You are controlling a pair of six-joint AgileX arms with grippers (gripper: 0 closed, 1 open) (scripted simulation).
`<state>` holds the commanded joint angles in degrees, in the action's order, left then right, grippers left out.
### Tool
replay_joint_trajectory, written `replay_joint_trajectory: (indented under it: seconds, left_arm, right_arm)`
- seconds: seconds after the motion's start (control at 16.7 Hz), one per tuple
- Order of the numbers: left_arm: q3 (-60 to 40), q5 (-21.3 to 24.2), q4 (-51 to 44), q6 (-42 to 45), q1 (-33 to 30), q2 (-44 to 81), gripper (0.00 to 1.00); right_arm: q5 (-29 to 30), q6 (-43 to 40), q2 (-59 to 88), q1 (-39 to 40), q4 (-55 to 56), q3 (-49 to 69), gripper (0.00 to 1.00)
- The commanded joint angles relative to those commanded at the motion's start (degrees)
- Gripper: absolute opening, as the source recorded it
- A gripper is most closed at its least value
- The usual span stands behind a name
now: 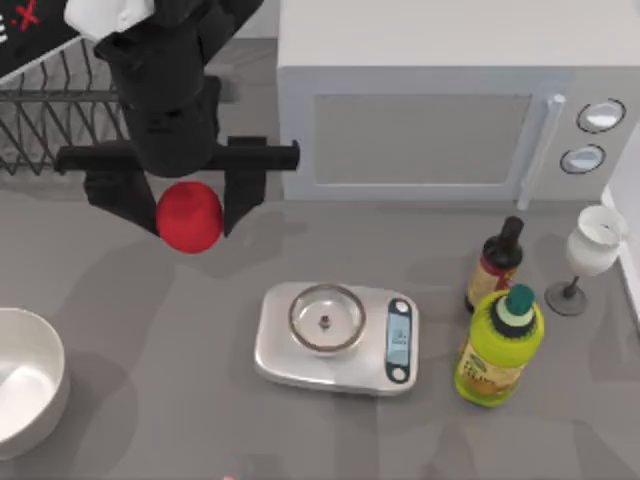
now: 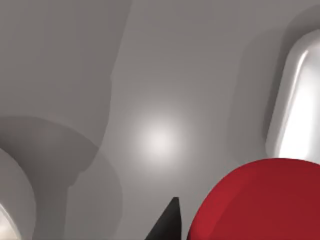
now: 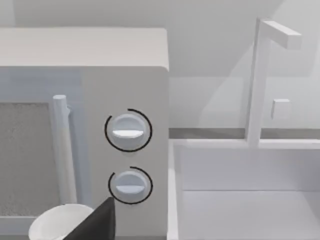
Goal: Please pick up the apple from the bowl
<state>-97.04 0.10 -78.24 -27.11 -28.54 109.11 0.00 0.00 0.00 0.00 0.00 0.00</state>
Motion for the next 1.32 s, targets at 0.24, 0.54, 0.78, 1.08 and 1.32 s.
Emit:
replay_joint_trajectory:
  seconds: [0.24,0.54,0.78,1.08,1.32]
  left_arm:
    - [8.5,-0.1,10.6,0.1,0.1,1.4,0.00]
    - [17.9,-0.1,21.5,0.1,0.1,3.2,0.00]
    - [18.3,0.0,21.9,0.1,0.0,3.3,0.00]
    - [18.3,0.0,21.9,0.1,0.0,3.3,0.38]
    - [18.3,0.0,21.9,0.1,0.0,3.3,0.68]
  right_arm:
    - [0.0,0.0,0.0,0.0,0.0,0.0,1.00]
    - [0.0,0.0,0.0,0.0,0.0,0.0,1.00]
    - [0.0,0.0,0.0,0.0,0.0,0.0,1.00]
    - [0.0,0.0,0.0,0.0,0.0,0.0,1.00]
    - [0.0,0.0,0.0,0.0,0.0,0.0,1.00]
